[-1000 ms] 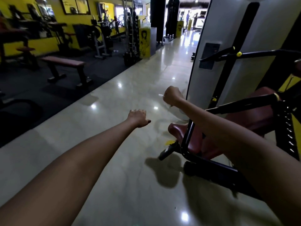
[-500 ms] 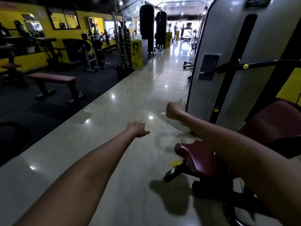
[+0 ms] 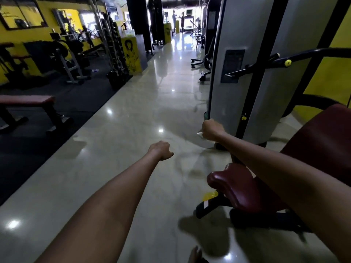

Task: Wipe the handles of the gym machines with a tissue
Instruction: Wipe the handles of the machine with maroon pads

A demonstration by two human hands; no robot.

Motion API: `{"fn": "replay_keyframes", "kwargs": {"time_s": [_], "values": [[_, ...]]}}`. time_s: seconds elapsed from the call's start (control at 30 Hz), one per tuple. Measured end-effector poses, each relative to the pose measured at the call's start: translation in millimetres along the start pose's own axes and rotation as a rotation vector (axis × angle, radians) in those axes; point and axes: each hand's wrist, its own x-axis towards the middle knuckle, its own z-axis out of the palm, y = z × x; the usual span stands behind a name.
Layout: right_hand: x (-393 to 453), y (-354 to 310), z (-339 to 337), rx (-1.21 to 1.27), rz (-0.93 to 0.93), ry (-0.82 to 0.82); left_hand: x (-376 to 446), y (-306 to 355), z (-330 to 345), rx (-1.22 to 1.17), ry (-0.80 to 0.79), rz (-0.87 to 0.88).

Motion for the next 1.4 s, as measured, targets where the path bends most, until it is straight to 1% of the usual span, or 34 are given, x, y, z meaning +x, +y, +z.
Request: {"fn": "replay_keyframes", "kwargs": {"time_s": [0.27,0.43,0.57,0.67,0.73,0.8,0.87,0.93,1.03,1.17,1.2,1.3,1.33,1.4], "values": [[117.6,35.1,6.9,-0.025,0.096,0.032,142.5,0.8,-43.5,0.034,0.018,0.113],[191.5,55.3,-1.0,0.002,0.14,0.035,236.4,18.3,-78.7,0.039,0.029,0.213],[235.6,70.6,-1.4,-0.011,0.196,0.029,298.1,36.3,-90.9,0.045,0.013,0.313],[268.3,88.4,-1.3,-0.029,0.243,0.035,345.5,49.1,-103.8,0.02,0.053,0.374],[289.5,103.5,-3.7,0.002,0.278,0.058,373.6,59.4,-115.1,0.015,0.06,0.424],[314.1,122.0,-9.4,0.05,0.323,0.099,410.6,71.2,-128.5,-0.011,0.083,0.475],[334.9,139.7,-19.2,0.099,0.355,0.153,452.3,84.7,-142.9,-0.123,0.115,0.512],[353.0,156.5,-29.7,0.122,0.391,0.247,493.0,103.1,-157.1,-0.213,0.169,0.576],[370.9,181.9,-40.4,0.171,0.499,0.392,534.0,137.7,-176.5,-0.266,0.221,0.736],[383.1,218.0,-54.2,0.21,0.695,0.518,572.5,186.8,-204.7,-0.197,0.262,0.989],[381.3,224.3,-57.2,0.214,0.732,0.559,578.0,196.7,-208.5,-0.207,0.254,1.033],[374.9,233.9,-67.5,0.228,0.84,0.676,589.8,227.2,-213.5,-0.343,0.126,1.119],[371.5,234.6,-71.3,0.226,0.864,0.715,586.9,236.5,-211.2,-0.38,0.106,1.153],[366.5,234.6,-80.3,0.224,0.894,0.804,576.9,250.4,-199.9,-0.435,0.123,1.223]]}}
